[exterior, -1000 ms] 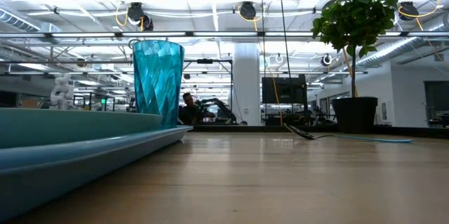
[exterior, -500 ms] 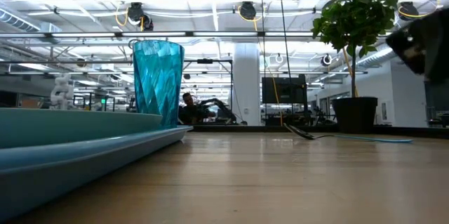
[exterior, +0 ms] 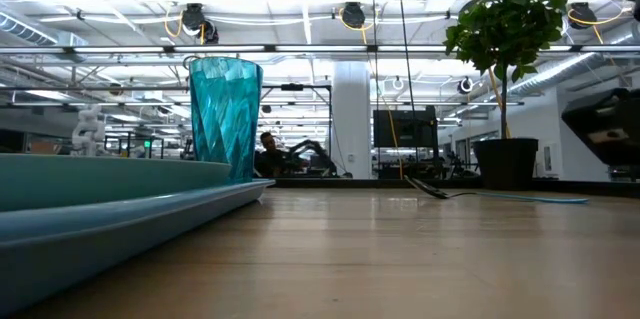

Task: Pick and place plate/cup/fork/spoon on tray
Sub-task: Put the blue fork on the blue tray to the bottom of the green plate

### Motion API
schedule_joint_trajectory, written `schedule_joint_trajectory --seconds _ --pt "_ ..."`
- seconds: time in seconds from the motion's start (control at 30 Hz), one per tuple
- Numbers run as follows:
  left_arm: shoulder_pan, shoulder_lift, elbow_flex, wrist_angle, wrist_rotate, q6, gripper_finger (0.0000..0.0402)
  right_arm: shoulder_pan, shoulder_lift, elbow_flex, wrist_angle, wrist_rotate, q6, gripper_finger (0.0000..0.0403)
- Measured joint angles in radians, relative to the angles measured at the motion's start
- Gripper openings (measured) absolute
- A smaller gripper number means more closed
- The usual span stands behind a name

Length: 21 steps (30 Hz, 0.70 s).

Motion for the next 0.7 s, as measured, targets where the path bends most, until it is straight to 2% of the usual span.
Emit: schedule_joint_trajectory --seconds 0.2,0.43,0.7 --pt "-0.001 0.0 0.0 0.0 0.0 -0.001 0.0122 0.0 0.048 0.003 0.039 0.022 0.025 0.0115" --pt "-0.001 0.0 -0.001 0.001 0.0 -0.005 0.0122 -0.001 0.053 0.003 0.05 0.023 0.021 0.0016" --pt "0.0 0.0 -0.001 0.061 -0.006 0.043 0.0122 -0.039 0.046 0.009 0.078 0.034 0.03 0.001"
